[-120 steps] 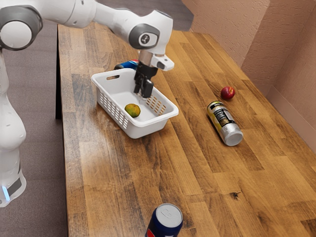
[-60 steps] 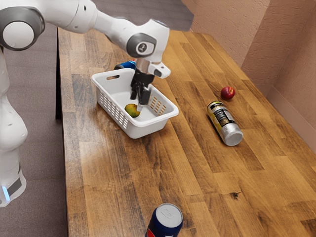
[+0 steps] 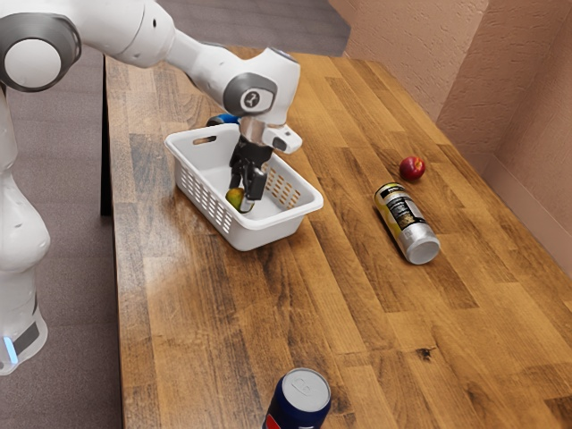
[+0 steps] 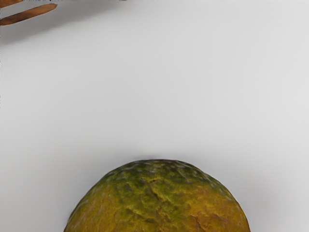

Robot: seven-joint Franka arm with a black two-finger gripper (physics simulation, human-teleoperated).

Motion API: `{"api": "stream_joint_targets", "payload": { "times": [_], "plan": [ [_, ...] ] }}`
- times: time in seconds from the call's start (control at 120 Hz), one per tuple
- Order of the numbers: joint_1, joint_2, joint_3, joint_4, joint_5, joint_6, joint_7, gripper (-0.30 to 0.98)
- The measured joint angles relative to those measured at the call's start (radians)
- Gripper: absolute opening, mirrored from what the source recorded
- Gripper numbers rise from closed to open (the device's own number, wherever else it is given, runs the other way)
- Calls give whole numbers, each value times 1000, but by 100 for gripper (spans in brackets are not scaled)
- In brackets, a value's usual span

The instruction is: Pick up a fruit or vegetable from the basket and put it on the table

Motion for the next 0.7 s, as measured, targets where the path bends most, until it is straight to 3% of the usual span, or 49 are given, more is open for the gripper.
{"api": "stream_joint_targets", "payload": {
  "times": [0.183, 0.417, 0.567, 0.7],
  "plan": [
    [0, 2, -12, -12, 1, 25, -15, 57],
    [7, 2, -16, -14, 11, 46, -35, 33],
    [16, -10, -33, -10, 19, 57, -47, 30],
    [-7, -138, -65, 36, 34, 46, -44, 28]
  ]
}}
